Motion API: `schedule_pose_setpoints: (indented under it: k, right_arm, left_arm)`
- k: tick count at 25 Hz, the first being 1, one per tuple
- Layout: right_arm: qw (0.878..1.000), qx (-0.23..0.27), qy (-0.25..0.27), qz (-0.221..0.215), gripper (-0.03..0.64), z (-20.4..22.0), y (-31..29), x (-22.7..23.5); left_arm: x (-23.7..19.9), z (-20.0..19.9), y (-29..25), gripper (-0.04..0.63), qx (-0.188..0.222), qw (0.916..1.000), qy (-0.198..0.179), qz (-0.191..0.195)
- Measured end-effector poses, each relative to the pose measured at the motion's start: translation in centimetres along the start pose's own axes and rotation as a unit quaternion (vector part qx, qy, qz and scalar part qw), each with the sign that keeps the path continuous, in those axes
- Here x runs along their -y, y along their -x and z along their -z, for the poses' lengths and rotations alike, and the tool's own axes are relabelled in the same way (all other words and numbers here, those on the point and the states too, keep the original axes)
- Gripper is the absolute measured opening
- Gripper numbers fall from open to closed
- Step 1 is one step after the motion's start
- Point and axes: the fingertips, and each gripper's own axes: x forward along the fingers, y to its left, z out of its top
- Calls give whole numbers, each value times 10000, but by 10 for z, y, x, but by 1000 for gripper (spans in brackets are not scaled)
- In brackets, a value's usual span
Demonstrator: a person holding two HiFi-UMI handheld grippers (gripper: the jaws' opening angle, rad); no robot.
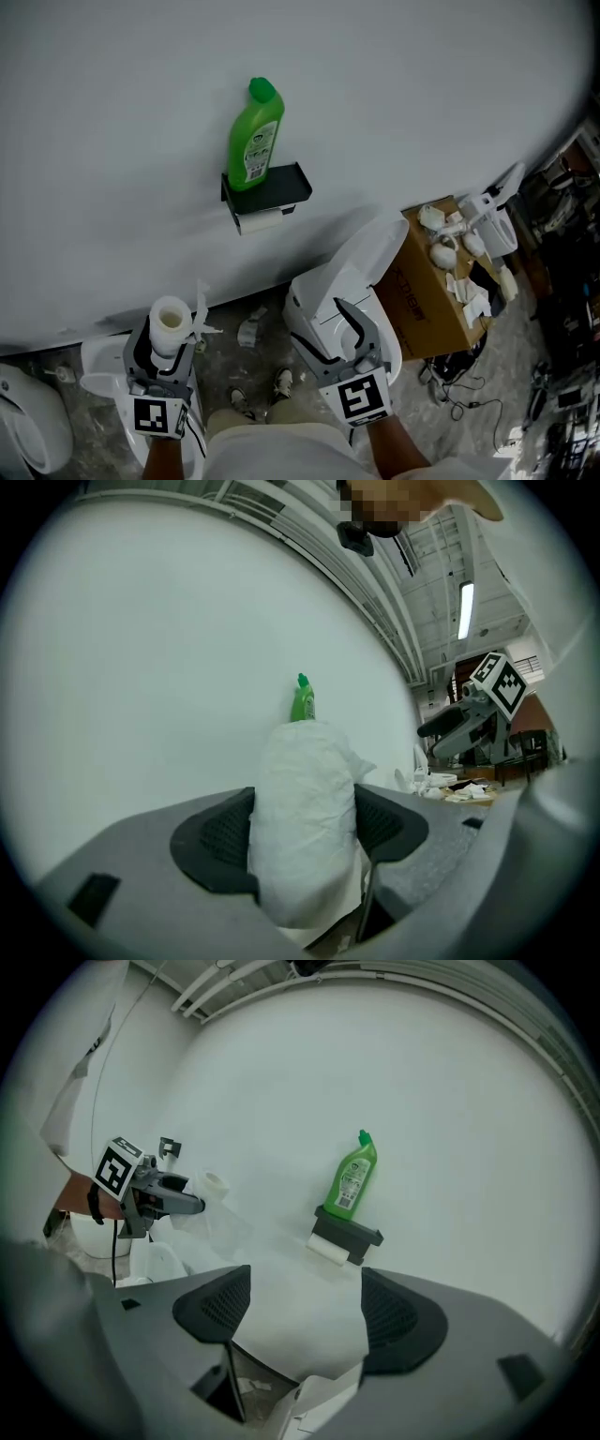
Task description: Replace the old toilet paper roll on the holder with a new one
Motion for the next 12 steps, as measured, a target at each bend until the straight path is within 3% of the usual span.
schedule_pose_setpoints:
  k: [5, 8, 12]
  right_arm:
    - [9994, 165, 281, -141, 342, 2, -34, 21]
    - [9971, 98, 693, -312, 342, 10, -56, 31]
    - [9896, 200, 1319, -534, 342, 10, -94, 43]
  left_arm:
    - [-9, -5, -9, 311, 2, 9992, -26, -407]
    - [-12, -11, -10, 310, -14, 9974, 203, -684]
    - [-12, -21, -21, 311, -60, 9955, 70, -943]
